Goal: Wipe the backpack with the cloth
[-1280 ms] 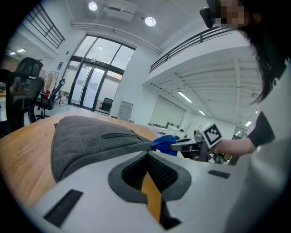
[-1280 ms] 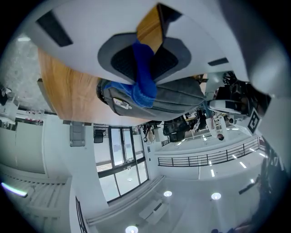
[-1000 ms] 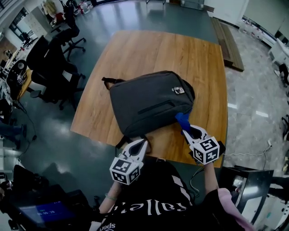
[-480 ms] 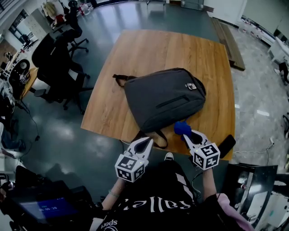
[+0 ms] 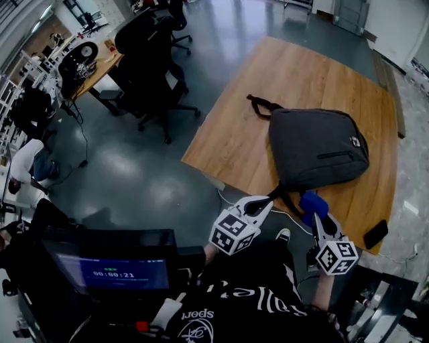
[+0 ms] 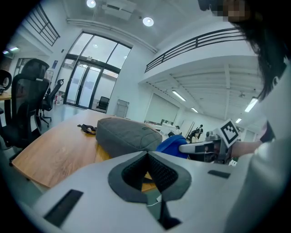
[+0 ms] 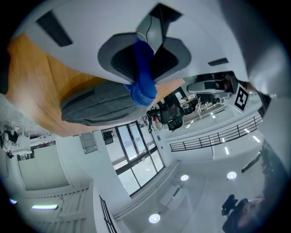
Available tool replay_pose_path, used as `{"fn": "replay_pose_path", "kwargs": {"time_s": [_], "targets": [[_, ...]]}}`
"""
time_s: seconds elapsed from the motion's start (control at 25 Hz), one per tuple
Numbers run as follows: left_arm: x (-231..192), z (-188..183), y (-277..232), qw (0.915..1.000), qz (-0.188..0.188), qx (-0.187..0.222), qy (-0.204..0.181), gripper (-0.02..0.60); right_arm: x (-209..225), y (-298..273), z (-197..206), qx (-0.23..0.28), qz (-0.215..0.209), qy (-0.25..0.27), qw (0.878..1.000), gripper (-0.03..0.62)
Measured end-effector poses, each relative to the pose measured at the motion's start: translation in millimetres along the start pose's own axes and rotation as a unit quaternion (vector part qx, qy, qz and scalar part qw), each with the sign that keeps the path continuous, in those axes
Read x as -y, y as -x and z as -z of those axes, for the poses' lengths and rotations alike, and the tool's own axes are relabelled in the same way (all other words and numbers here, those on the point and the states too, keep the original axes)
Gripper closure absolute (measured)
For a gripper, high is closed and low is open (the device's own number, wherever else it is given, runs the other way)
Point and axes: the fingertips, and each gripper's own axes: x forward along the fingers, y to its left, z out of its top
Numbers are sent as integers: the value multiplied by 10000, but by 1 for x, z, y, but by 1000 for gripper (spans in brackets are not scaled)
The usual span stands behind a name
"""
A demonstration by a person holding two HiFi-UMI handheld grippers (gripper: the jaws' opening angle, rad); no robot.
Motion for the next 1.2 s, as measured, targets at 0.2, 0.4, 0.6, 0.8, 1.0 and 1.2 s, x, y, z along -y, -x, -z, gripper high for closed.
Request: {"fn": "replay_pose_path", "kwargs": {"time_s": [0.2,0.4,0.6,0.8,1.0,1.2], "targets": [[-7,1,19,9999,140,-8,22,583,-37,-1,8,7,-37,-113,9999,528],[-7,-4,18,9997,223,88,78,583,-54,0,8,3,-153,-193,9997,527],[10,-6,11,9994,274,165,94,583,-50,12,4,23,-172,-146,9997,528],[41,6,9,9994,212,204,171,583,-43,42,9,60,-238,-126,9996,528],[79,25,7,9988,167,217,418,583,-34,80,24,-15,-317,-122,9994,528],[112,36,8,9988,53,261,403,583,-22,111,41,-133,-371,-119,9992,528]]}}
